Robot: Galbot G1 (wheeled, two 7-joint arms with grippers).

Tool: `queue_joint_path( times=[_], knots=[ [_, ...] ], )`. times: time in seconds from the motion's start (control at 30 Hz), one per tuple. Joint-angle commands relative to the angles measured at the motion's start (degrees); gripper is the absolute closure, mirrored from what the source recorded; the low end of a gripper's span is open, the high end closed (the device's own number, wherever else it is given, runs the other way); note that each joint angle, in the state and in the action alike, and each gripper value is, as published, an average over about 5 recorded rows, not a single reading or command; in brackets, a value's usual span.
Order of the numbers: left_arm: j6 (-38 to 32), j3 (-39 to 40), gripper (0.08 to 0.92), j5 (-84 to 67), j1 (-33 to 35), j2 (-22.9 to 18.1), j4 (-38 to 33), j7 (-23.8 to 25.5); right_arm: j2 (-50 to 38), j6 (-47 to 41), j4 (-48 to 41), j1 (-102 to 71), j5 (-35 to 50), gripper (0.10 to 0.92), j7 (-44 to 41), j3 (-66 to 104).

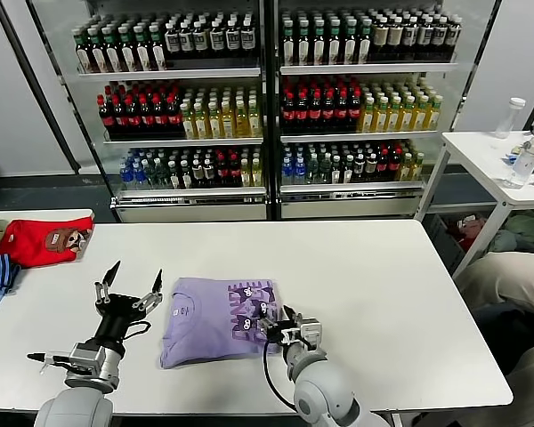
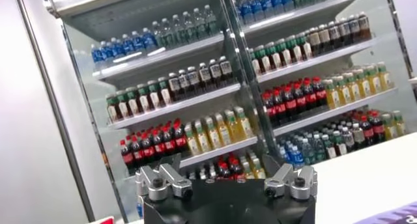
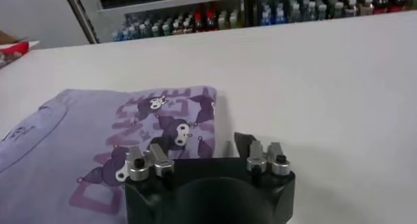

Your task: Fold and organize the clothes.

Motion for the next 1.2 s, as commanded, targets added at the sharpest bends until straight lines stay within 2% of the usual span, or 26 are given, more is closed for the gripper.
queue_joint_path(
  times=[0.03, 0.33, 0.47, 0.57, 0.8, 1.03, 1.1, 1.2],
  knots=[
    [2.33, 0.14, 0.177, -2.91, 0.41, -0.22, -0.68, -0.41, 1.48, -0.12, -2.92, 1.52, 3.87, 0.456, 2.02, -1.29],
    [2.18, 0.26, 0.177, -3.44, 0.34, -0.42, 0.06, -0.62, 1.37, -0.02, -1.74, 1.20, 2.96, 0.715, 0.16, -0.29],
    [1.68, 0.00, 0.177, -3.48, 0.40, -0.38, 0.61, -0.85, -1.62, -0.01, 3.55, -0.17, 0.26, 0.835, -1.46, 2.15],
    [-0.14, -0.38, 0.177, -3.39, 0.45, -0.06, 1.79, -0.84, -6.11, 0.00, 9.32, -2.03, -1.98, 0.893, -3.57, 5.91],
    [-9.13, 0.26, 0.177, -2.11, 0.42, -0.49, 5.79, 1.48, -15.30, -0.02, 14.89, -6.84, -1.54, 0.905, -8.42, 18.45],
    [-11.78, 2.11, 0.177, -0.79, 1.23, -1.92, 5.22, 3.63, -12.36, 1.50, 11.31, -8.84, -8.35, 0.903, -14.00, 19.62],
    [-11.75, 2.17, 0.177, -0.53, 1.73, -2.11, 4.58, 3.74, -11.44, 2.21, 10.69, -9.02, -11.02, 0.885, -15.02, 19.24],
    [-11.81, 1.88, 0.177, -0.33, 2.34, -2.25, 4.03, 3.84, -11.80, 2.68, 12.49, -10.08, -13.08, 0.814, -14.50, 19.36]
  ],
)
